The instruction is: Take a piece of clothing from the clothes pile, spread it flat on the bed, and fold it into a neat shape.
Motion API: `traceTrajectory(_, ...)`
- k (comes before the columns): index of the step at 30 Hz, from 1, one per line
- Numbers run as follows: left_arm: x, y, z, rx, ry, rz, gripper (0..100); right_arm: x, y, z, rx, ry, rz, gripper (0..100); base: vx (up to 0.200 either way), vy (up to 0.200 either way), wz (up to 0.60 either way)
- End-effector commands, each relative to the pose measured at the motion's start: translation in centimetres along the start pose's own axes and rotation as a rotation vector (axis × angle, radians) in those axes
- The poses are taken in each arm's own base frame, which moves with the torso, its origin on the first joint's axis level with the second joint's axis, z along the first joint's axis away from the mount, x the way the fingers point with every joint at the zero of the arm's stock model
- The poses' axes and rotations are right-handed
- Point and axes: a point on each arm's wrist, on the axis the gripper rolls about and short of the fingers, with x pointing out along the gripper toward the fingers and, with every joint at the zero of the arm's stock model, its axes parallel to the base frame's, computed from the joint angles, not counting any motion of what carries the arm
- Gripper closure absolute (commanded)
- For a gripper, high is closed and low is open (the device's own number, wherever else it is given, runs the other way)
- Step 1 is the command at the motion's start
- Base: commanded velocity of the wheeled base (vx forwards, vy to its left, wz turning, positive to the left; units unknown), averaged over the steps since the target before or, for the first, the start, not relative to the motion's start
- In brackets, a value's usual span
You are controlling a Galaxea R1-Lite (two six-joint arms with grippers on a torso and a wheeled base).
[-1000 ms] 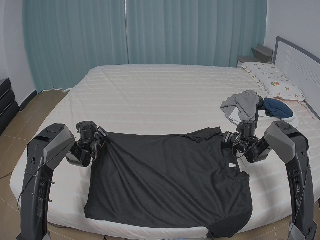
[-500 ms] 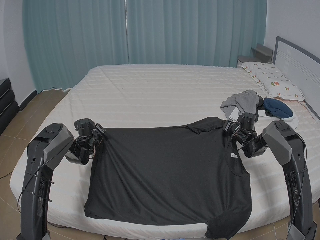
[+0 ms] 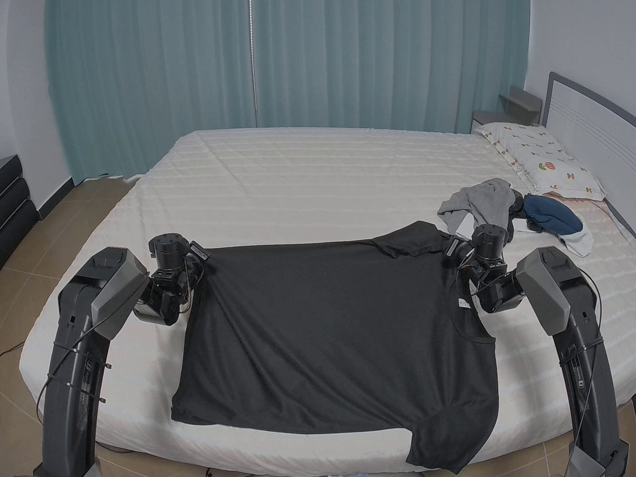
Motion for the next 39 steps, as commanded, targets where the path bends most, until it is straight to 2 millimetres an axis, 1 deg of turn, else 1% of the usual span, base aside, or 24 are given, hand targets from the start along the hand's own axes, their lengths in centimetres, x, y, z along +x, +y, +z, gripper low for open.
traceTrajectory(1, -0.1, 0.1, -0.4, 0.004, 0.013, 0.006, 100, 0.0, -0.5, -1.5, -0.005, 0.027, -0.012, 100, 0.000, 0.000, 0.00)
traceTrajectory(4, -0.2, 0.0, -0.5, 0.007, 0.020, 0.007, 100, -0.4, -0.7, -2.2, -0.015, 0.054, -0.030, 100, 0.000, 0.000, 0.00)
traceTrajectory(5, -0.2, 0.0, -0.6, 0.007, 0.021, 0.008, 0, -0.5, -0.7, -2.3, -0.017, 0.059, -0.032, 100, 0.000, 0.000, 0.00)
traceTrajectory(7, -0.2, 0.1, -0.6, 0.009, 0.030, 0.017, 0, -0.6, -0.9, -2.6, -0.018, 0.070, -0.036, 100, 0.000, 0.000, 0.00)
traceTrajectory(8, -0.2, 0.1, -0.6, 0.009, 0.030, 0.017, 0, -0.6, -0.9, -2.6, -0.018, 0.070, -0.036, 0, 0.000, 0.000, 0.00)
traceTrajectory(12, -0.2, 0.0, -0.6, 0.007, 0.028, 0.015, 0, -0.6, -0.8, -2.4, -0.018, 0.067, -0.035, 0, 0.000, 0.000, 0.00)
traceTrajectory(15, -0.3, -0.1, -0.5, 0.008, 0.019, 0.012, 0, -1.1, -1.3, -2.1, -0.019, 0.080, -0.052, 0, 0.000, 0.000, 0.00)
traceTrajectory(18, -0.8, 0.4, -0.4, 0.003, 0.032, 0.036, 0, -2.3, -1.7, -0.8, -0.017, 0.104, -0.071, 0, 0.000, 0.000, 0.00)
traceTrajectory(20, -1.5, 0.2, 0.2, 0.000, 0.034, 0.038, 0, -3.1, -2.1, 0.4, -0.011, 0.109, -0.087, 0, 0.000, 0.000, 0.00)
traceTrajectory(21, -2.5, 0.0, 0.6, -0.001, 0.037, 0.030, 0, -4.1, -2.3, 1.7, -0.003, 0.113, -0.099, 0, 0.000, 0.000, 0.00)
traceTrajectory(22, -3.1, -0.2, 0.8, -0.005, 0.032, 0.015, 0, -4.8, -2.5, 2.5, 0.000, 0.118, -0.107, 0, 0.000, 0.000, 0.00)
traceTrajectory(24, -4.7, -0.5, 1.5, -0.008, 0.021, -0.027, 0, -6.9, -2.6, 4.4, 0.014, 0.134, -0.121, 0, 0.000, 0.000, 0.00)
traceTrajectory(25, -5.0, -0.4, 1.5, -0.009, 0.023, -0.034, 0, -7.4, -2.6, 4.7, 0.022, 0.140, -0.121, 0, 0.000, 0.000, 0.00)
traceTrajectory(26, -6.2, -0.4, 2.0, -0.012, 0.035, -0.060, 0, -9.0, -2.3, 5.5, 0.057, 0.169, -0.107, 0, 0.000, 0.000, 0.00)
traceTrajectory(27, -6.7, -0.3, 2.1, -0.013, 0.045, -0.065, 0, -9.8, -2.1, 5.8, 0.073, 0.184, -0.095, 0, 0.000, 0.000, 0.00)
traceTrajectory(28, -8.1, -0.5, 2.5, -0.015, 0.072, -0.079, 0, -11.5, -1.6, 6.1, 0.112, 0.223, -0.071, 0, 0.000, 0.000, 0.00)
traceTrajectory(29, -9.3, -0.5, 2.6, -0.018, 0.104, -0.085, 0, -13.1, -1.3, 6.3, 0.140, 0.259, -0.056, 0, 0.000, 0.000, 0.00)
traceTrajectory(31, -11.0, -1.0, 3.1, -0.042, 0.142, -0.097, 0, -15.5, -1.0, 6.2, 0.167, 0.318, -0.040, 0, 0.000, 0.000, 0.00)
traceTrajectory(32, -11.2, -1.1, 3.2, -0.048, 0.143, -0.100, 0, -15.9, -0.9, 6.2, 0.169, 0.327, -0.038, 0, 0.000, 0.000, 0.00)
traceTrajectory(33, -12.4, -2.1, 3.9, -0.090, 0.151, -0.121, 0, -17.9, -0.7, 5.6, 0.171, 0.380, -0.042, 0, 0.000, 0.000, 0.00)
traceTrajectory(34, -12.5, -2.2, 4.0, -0.093, 0.151, -0.123, 0, -18.1, -0.6, 5.5, 0.172, 0.384, -0.041, 0, 0.000, 0.000, 0.00)
traceTrajectory(35, -13.8, -2.9, 4.4, -0.131, 0.161, -0.128, 0, -19.9, -0.5, 4.9, 0.193, 0.430, -0.054, 0, 0.000, 0.000, 0.00)
traceTrajectory(38, -15.9, -4.0, 3.9, -0.136, 0.218, -0.149, 0, -22.7, 0.4, 4.8, 0.308, 0.465, -0.070, 0, 0.000, 0.000, 0.00)
traceTrajectory(39, -15.9, -4.0, 3.9, -0.136, 0.218, -0.149, 0, -22.7, 0.4, 4.8, 0.308, 0.465, -0.070, 0, 0.000, 0.000, 0.00)
